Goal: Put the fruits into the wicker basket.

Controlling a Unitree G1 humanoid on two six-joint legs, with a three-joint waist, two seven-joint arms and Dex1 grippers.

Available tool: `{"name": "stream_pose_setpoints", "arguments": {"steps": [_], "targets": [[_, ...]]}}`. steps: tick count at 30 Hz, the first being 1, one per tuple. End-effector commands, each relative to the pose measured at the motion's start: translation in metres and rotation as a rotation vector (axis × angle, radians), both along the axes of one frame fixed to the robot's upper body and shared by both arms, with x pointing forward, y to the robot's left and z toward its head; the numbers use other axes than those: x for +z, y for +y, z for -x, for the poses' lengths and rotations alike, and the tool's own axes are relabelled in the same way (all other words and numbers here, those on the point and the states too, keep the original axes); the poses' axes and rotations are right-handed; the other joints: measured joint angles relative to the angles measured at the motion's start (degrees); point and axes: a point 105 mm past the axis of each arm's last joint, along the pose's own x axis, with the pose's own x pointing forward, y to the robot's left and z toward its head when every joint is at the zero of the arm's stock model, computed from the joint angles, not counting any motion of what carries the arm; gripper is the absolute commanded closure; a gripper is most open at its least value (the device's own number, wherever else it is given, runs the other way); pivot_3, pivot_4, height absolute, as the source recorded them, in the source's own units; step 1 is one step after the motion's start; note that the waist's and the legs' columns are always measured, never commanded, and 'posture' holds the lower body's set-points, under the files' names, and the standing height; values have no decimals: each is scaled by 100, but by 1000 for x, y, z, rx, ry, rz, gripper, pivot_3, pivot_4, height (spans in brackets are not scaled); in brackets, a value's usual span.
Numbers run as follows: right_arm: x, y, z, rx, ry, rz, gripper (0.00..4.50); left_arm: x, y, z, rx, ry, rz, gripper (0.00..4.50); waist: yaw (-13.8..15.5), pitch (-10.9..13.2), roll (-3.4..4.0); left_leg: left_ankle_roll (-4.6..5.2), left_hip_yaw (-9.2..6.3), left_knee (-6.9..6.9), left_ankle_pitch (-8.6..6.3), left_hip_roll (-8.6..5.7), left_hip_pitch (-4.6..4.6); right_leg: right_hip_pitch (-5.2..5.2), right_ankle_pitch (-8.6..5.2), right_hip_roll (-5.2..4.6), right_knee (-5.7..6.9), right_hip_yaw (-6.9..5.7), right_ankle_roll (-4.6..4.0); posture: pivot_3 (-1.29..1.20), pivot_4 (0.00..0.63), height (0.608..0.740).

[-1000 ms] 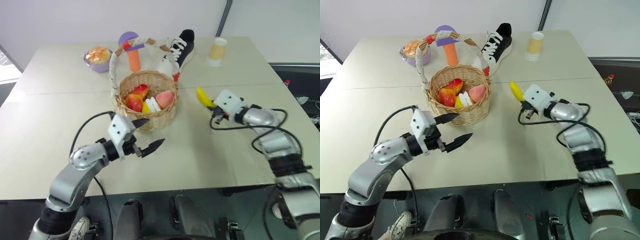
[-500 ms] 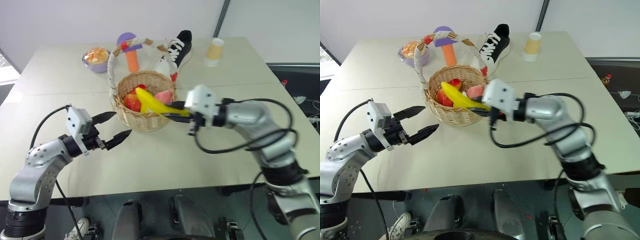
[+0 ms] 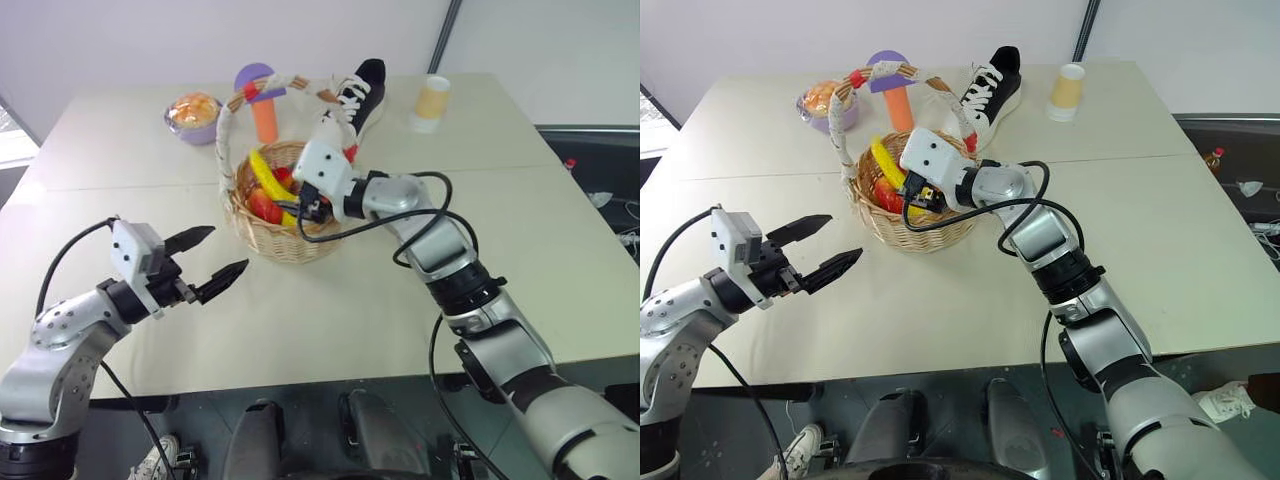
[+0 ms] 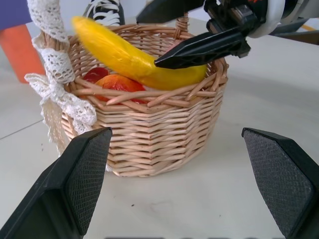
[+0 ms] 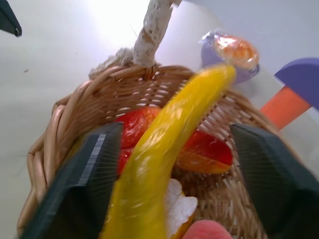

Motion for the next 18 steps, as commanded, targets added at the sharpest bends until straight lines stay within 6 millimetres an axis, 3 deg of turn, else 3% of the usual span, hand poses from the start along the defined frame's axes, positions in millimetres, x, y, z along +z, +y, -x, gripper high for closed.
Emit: {"name": "stream_pose_setpoints", "arguments": {"steps": [1,3,5,7,10,13,18], "targets": [[38,-17,37,134,-123,-97,158,12,7,3,18,-36,5,0,17,0,0,0,-3,-2,0,0,0,0,0,0,0,-2,0,0,150,740],[37,-27,51,167,-115,-107,158,12,9,4,21,-32,7,0,36,0,-1,0,-9,-4,0,0,-3,3,-1,-1,-3,-7,0,0,150,740],[36,-55,55,102,-24,-204,158,12,10,3,20,-24,21,0,36,-1,-2,0,-8,-3,0,-1,-3,4,0,-5,-7,-6,0,0,150,740],[33,-79,44,-25,28,-275,158,11,8,2,11,-17,34,0,29,-1,-2,0,-9,0,0,1,2,11,0,-6,-6,-6,1,0,150,740],[27,-93,22,-184,71,-342,158,12,5,0,-3,-14,53,0,-17,-1,-1,0,-3,3,0,-4,7,11,0,-2,-4,-2,1,0,150,740],[17,-96,-2,-311,110,-401,158,12,1,-2,-16,-18,69,0,-44,-1,-1,0,7,1,0,4,15,11,-1,25,0,4,-2,0,150,740],[18,-74,-21,-291,156,-530,158,17,-5,-4,-31,-35,104,0,-51,0,1,0,5,-7,0,17,5,0,-4,33,5,3,-9,0,150,740]]}}
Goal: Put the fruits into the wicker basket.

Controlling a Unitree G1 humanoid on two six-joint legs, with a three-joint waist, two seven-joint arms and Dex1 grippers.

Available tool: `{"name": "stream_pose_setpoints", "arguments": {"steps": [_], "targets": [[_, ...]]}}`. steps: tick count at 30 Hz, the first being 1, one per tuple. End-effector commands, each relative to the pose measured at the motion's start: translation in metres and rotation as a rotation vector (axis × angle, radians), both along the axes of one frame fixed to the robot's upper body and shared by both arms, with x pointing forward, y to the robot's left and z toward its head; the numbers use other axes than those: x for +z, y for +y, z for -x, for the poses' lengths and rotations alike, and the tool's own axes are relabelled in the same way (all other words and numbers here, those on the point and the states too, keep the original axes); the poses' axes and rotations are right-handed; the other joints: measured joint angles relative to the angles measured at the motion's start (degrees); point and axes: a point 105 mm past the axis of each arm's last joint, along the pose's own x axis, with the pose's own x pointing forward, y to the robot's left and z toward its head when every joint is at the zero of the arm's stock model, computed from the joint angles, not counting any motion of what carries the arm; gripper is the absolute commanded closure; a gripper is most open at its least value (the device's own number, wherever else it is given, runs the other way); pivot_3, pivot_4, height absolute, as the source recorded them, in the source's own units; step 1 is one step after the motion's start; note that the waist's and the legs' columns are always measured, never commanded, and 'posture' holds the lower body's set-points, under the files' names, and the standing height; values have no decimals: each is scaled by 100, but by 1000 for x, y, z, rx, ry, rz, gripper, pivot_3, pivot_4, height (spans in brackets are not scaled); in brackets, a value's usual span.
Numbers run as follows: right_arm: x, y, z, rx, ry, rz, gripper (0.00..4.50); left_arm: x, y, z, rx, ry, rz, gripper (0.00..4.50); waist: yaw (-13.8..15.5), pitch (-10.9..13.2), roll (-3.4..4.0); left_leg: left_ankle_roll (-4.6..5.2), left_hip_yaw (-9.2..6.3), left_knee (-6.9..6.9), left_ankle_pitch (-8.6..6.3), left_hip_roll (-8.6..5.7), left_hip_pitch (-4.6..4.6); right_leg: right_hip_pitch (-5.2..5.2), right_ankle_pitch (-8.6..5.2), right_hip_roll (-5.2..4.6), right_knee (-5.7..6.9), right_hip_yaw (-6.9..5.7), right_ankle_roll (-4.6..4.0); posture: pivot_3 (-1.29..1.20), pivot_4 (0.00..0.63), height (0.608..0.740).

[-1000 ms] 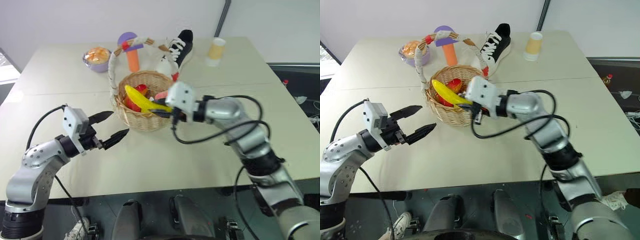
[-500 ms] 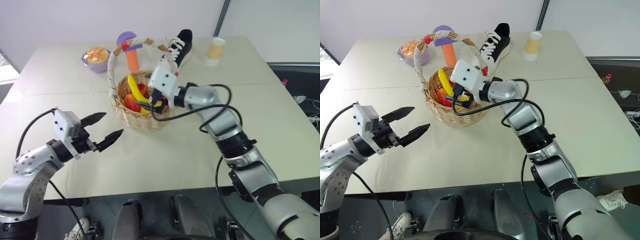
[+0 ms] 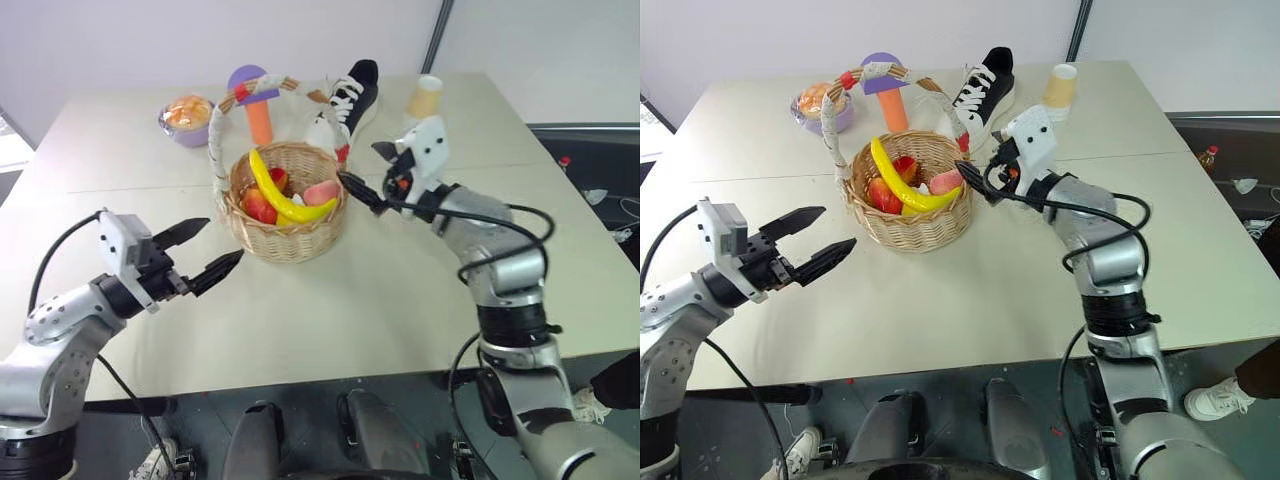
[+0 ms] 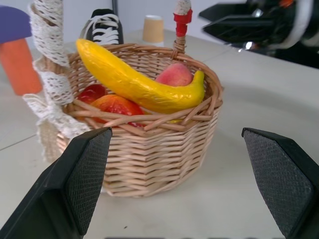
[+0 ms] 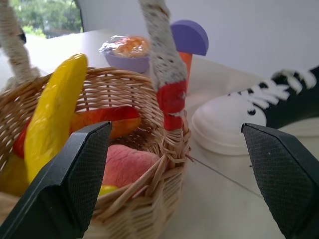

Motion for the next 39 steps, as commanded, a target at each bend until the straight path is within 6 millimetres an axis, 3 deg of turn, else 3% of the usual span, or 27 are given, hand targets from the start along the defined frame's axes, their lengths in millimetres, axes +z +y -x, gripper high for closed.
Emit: {"name": "stream_pose_setpoints", "arguments": {"steps": [1,2,5,11,12,16,20,24,26,30,34,39], "targets": [[20,13,-10,-1,-75,-51,158,10,-4,0,-8,-40,18,0,2,1,1,0,1,0,0,1,-3,-3,0,-2,-1,0,0,0,150,740],[17,14,-14,-6,-74,-43,158,10,-5,0,-7,-41,18,0,11,1,1,0,2,0,0,0,-4,-3,0,-4,-1,0,1,0,150,740],[16,14,-19,-22,-72,-45,1037,10,-6,0,-1,-47,22,0,48,1,1,0,1,1,0,-9,-4,-2,1,-18,-3,-1,2,0,150,740],[22,15,-16,-1,-83,-105,4163,9,-9,2,4,-48,31,0,47,1,1,0,-1,1,0,-14,-5,0,1,-24,-3,-2,2,0,150,740],[23,13,-15,-9,-89,-109,4487,9,-9,2,3,-48,33,0,40,2,2,0,-1,1,0,-13,-6,-1,1,-23,-4,-2,2,0,150,740],[32,-6,-11,-77,-149,-118,4487,10,-14,0,-12,-53,39,0,51,2,4,0,-1,1,0,-11,-5,-1,1,-19,-3,-1,2,0,150,740],[47,-53,-3,-217,-233,-94,4487,12,-18,-3,-27,-59,44,0,82,3,4,0,0,2,0,-18,-12,-1,1,-27,-6,-3,3,0,150,740],[66,-147,17,-498,-317,-1,4487,12,-22,-7,-67,-54,41,0,180,4,6,0,2,2,0,-32,-17,0,0,-37,-13,-6,5,0,150,740],[69,-171,21,-583,-319,14,4487,12,-23,-9,-75,-52,39,0,195,4,6,0,7,1,0,-35,-16,0,0,-37,-15,-4,6,0,150,740],[57,-238,28,-846,-258,41,4487,10,-28,-18,-86,-54,38,0,142,4,6,1,11,1,0,-27,-6,0,-1,-19,-13,5,7,0,150,740],[41,-261,27,-941,-204,-7,4487,9,-30,-22,-89,-58,37,0,29,5,9,1,9,0,0,-23,0,4,-1,-11,-8,6,6,0,150,740],[37,-263,29,-950,-206,-26,2012,10,-29,-26,-87,-66,29,0,13,10,22,1,9,0,0,-21,1,3,-1,-8,-6,9,6,0,150,740]]}}
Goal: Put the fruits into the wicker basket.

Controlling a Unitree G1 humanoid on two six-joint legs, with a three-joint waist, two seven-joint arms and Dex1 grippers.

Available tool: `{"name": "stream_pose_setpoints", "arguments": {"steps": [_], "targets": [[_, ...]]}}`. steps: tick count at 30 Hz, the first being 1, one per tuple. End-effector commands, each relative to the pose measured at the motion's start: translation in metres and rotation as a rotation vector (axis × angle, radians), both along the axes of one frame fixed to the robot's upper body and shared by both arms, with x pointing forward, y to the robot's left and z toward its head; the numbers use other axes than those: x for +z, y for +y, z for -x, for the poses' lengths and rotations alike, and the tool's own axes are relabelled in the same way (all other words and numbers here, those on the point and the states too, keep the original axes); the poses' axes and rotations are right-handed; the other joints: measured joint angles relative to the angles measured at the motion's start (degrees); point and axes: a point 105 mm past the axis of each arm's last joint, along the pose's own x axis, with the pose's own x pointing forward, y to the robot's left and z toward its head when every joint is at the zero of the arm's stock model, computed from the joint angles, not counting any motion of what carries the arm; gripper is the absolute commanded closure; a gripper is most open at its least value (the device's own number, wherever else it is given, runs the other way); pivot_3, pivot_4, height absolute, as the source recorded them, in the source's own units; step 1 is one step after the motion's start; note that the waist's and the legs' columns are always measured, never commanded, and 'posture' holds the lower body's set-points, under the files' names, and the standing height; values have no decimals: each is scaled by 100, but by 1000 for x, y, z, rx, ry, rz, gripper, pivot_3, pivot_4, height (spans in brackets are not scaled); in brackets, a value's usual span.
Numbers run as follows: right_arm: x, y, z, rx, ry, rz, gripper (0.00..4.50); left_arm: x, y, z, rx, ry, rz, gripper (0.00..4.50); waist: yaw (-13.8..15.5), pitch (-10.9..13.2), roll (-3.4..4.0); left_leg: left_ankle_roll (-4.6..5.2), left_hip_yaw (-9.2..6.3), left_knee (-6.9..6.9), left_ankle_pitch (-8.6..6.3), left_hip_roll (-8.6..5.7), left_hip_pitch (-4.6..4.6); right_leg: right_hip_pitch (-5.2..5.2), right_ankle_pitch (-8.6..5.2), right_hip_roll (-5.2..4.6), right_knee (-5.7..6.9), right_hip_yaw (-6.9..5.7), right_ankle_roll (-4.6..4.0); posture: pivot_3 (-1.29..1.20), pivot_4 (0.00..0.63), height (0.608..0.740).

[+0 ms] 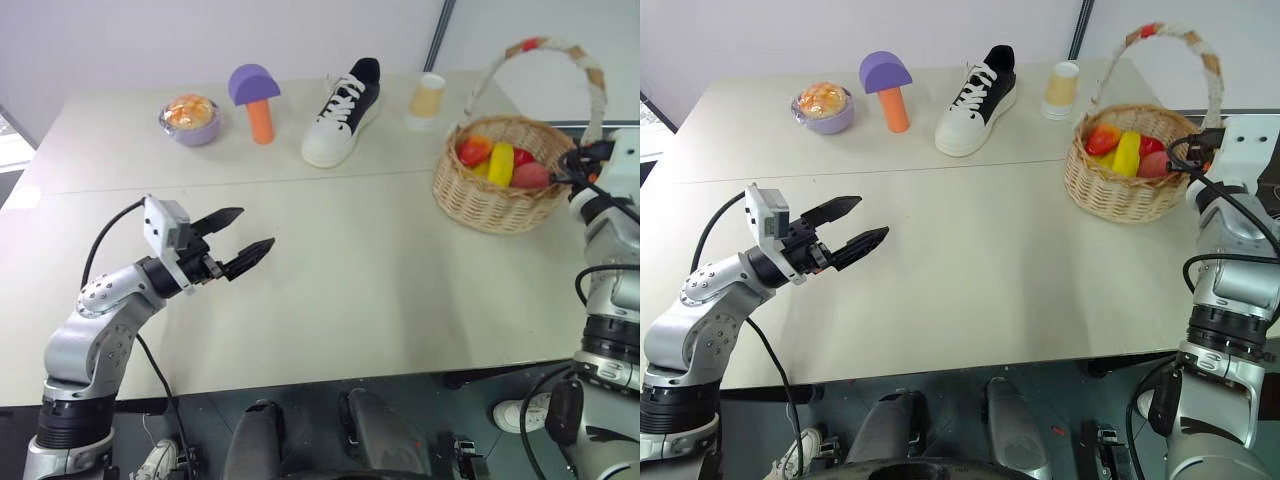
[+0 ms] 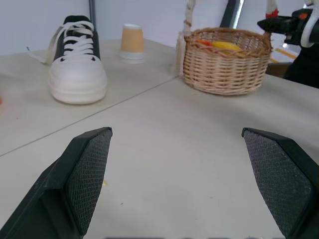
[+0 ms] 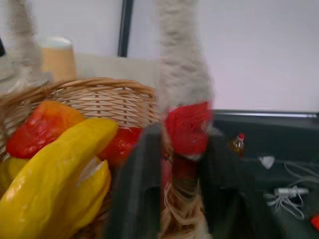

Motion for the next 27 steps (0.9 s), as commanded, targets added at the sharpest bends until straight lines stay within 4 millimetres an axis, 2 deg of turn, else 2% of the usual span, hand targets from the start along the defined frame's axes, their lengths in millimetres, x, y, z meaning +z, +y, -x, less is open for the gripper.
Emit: {"name": "stream_pose_setpoints", "arguments": {"steps": [1,3,6,9,12,14,16,18,22,27], "targets": [[28,-2,12,-20,-118,32,1409,10,1,-2,-2,-53,-9,0,22,0,1,0,-1,0,0,0,0,0,0,0,0,-1,0,0,150,740],[31,-6,20,-39,-126,57,437,8,3,-4,1,-45,-13,0,49,-1,1,0,0,1,0,-1,-1,0,0,-2,0,-1,1,0,150,740],[32,-15,41,-45,-121,91,437,3,10,-13,43,-18,-28,0,106,-1,2,0,-3,1,0,-3,-6,1,-2,-4,-2,-3,3,0,150,740],[24,-14,62,33,-84,107,437,-2,20,-19,91,3,-41,0,145,-1,1,0,-1,2,0,-6,-10,1,-3,-9,-6,-2,6,0,150,740],[4,6,79,220,4,135,437,-12,36,-23,152,35,-62,0,172,-2,1,3,-3,1,-2,-6,-5,6,-6,-8,-7,-2,10,0,150,740],[-9,30,85,379,64,153,437,-18,50,-25,204,51,-72,0,123,-3,2,7,0,1,-4,-3,1,8,-7,-4,-6,0,10,0,150,740],[-24,75,90,611,133,145,437,-30,65,-22,265,82,-96,0,33,-2,2,7,-1,1,-4,-1,5,9,-7,-3,-4,0,10,0,150,740],[-36,105,92,754,182,144,437,-40,74,-18,301,112,-108,0,-23,-2,2,7,-2,1,-4,7,11,9,-7,5,-3,4,10,0,150,740],[-54,125,85,838,229,148,437,-50,81,-10,335,132,-105,0,27,-3,1,6,-3,5,-4,9,9,11,-7,7,-1,0,9,0,150,740],[-60,133,72,869,226,137,437,-51,83,-4,346,135,-85,0,86,-4,-1,6,-1,7,-4,-1,0,11,-8,-8,-7,-1,10,0,150,740]]}}
